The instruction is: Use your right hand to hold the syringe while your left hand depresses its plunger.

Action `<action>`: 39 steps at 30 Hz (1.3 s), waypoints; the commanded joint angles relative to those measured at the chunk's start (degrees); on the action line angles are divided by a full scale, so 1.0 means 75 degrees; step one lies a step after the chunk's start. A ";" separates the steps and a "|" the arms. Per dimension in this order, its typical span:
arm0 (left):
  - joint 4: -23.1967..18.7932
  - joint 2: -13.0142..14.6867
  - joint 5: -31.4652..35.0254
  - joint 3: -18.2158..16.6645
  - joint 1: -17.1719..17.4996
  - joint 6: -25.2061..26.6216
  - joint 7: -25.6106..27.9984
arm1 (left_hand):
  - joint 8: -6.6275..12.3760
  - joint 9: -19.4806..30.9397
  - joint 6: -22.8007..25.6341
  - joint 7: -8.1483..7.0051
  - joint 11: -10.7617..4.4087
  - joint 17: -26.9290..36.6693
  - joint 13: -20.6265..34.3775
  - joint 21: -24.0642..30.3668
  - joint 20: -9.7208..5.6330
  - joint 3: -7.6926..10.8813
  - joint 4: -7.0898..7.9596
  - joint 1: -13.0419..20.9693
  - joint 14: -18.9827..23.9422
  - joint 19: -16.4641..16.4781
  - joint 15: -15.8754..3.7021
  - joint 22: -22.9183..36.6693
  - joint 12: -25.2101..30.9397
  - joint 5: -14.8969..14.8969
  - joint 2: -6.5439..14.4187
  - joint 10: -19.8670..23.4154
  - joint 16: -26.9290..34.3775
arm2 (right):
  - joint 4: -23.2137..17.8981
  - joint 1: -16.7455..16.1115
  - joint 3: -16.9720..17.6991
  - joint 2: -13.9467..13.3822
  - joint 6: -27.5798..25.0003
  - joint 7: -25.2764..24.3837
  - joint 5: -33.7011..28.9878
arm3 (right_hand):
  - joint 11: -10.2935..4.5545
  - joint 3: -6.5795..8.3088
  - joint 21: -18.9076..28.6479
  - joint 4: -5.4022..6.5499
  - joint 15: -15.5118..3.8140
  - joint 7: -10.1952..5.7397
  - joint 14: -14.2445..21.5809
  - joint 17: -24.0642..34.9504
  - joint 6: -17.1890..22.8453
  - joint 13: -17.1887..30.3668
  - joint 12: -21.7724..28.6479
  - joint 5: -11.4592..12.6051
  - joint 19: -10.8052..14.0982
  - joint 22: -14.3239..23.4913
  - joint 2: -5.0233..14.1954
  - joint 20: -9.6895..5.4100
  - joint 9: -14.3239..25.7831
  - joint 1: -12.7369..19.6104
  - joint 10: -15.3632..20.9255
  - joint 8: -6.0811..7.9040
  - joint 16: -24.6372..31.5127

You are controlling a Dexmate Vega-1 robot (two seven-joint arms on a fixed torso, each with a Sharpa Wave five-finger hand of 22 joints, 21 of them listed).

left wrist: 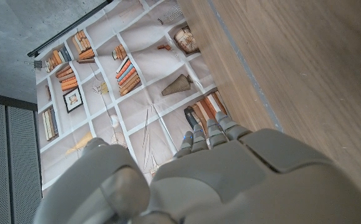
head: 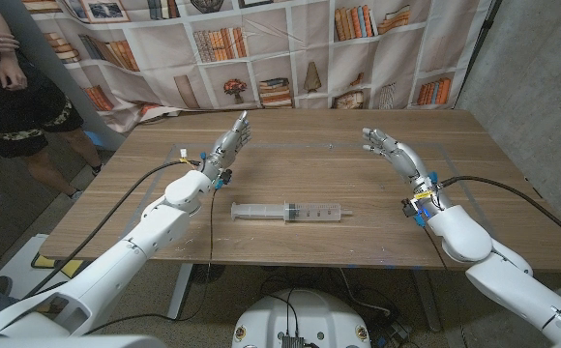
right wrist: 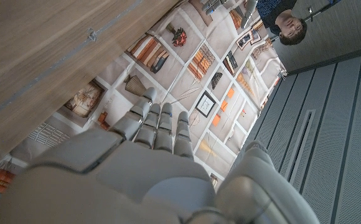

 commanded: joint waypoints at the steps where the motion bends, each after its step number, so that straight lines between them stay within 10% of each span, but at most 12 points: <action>1: -0.0449 0.0355 -0.0308 -0.0271 0.0467 -0.0122 -0.0181 | -0.0024 0.0008 0.0067 0.0022 0.0019 0.0017 0.0027 0.0029 -0.0006 -0.0022 -0.0049 0.0053 0.0086 0.0051 0.0044 0.0025 -0.0010 -0.0031 0.0016 0.0034 -0.0019 | -0.0881 -0.0660 0.0188 0.0043 -0.0529 -0.0628 -0.1342 | -0.0072 0.0007 -0.0010 -0.0059 -0.0048 -0.0113 0.0101 0.0013 0.0067 0.0029 0.0027 -0.0016 0.0072 0.0010 0.0007 -0.0021 0.0032 0.0085 0.0060 0.0049 -0.0011; 9: -0.0500 0.0483 -0.0302 -0.0407 0.0697 -0.0453 -0.0274 | -0.0036 0.0009 0.0073 0.0023 0.0023 0.0018 0.0027 0.0021 -0.0001 -0.0030 -0.0055 0.0075 0.0095 0.0049 0.0041 0.0025 -0.0022 -0.0047 0.0030 0.0038 -0.0028 | -0.1558 -0.1115 0.0273 0.0017 -0.1166 -0.1049 -0.2590 | 0.0285 0.0022 -0.0070 -0.0115 -0.0068 0.0213 0.0053 0.0013 0.0010 0.0028 -0.0038 -0.0030 0.0062 0.0012 0.0020 -0.0028 0.0030 0.0151 -0.0005 0.0004 -0.0063; 17: -0.0362 0.0506 -0.0349 -0.0479 0.0757 -0.0722 -0.0461 | -0.0036 0.0009 0.0104 0.0012 -0.0033 0.0018 0.0027 0.0014 -0.0003 -0.0037 -0.0060 0.0095 0.0122 0.0050 0.0020 0.0025 -0.0022 -0.0062 0.0041 0.0071 -0.0029 | -0.2142 -0.1347 0.0224 -0.0122 -0.1934 -0.1059 -0.3594 | 0.0070 0.0112 -0.0125 -0.0210 -0.0086 -0.0020 0.0044 0.0005 -0.0023 0.0029 -0.0069 -0.0020 0.0040 0.0012 0.0121 -0.0039 0.0032 0.0335 -0.0011 -0.0015 -0.0083; 39: -0.0023 0.0486 -0.0693 -0.0595 0.0655 -0.0867 -0.0895 | -0.0057 0.0009 0.0130 0.0018 -0.0031 0.0020 0.0027 0.0002 -0.0002 -0.0059 -0.0069 0.0140 0.0140 0.0059 0.0024 0.0025 -0.0043 -0.0100 0.0069 0.0097 -0.0046 | -0.2521 -0.0735 -0.0592 -0.0325 -0.3237 -0.1074 -0.5456 | 0.0354 0.0312 -0.0268 -0.0478 -0.0042 0.0174 -0.0137 -0.0001 -0.0016 0.0047 -0.0110 -0.0028 -0.0093 0.0013 0.0254 0.0013 0.0041 0.0831 -0.0013 0.0003 -0.0108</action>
